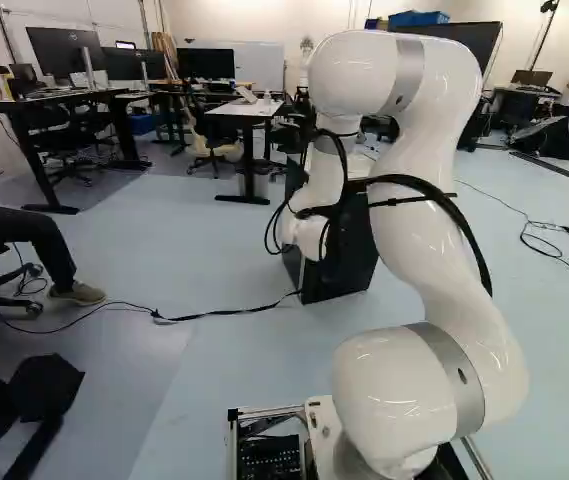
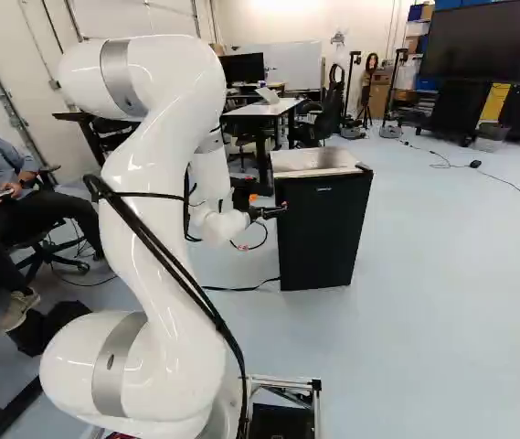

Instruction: Open the fridge door

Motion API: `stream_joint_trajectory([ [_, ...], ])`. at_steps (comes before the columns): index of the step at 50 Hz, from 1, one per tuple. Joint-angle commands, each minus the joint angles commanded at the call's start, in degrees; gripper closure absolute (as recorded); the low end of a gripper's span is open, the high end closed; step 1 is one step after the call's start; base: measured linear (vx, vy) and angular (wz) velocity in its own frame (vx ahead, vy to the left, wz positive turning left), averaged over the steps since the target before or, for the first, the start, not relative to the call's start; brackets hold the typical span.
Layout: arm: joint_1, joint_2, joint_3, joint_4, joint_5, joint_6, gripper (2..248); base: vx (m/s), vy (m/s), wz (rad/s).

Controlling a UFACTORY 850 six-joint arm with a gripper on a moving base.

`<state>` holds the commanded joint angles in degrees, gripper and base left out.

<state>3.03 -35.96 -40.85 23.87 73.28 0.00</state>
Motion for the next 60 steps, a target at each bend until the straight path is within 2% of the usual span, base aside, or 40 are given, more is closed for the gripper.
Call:
stream_joint_trajectory([
  [60,1.0,-6.6,-10.0,3.0,0.0,0.0,3,0.000,0.000,0.000],
])
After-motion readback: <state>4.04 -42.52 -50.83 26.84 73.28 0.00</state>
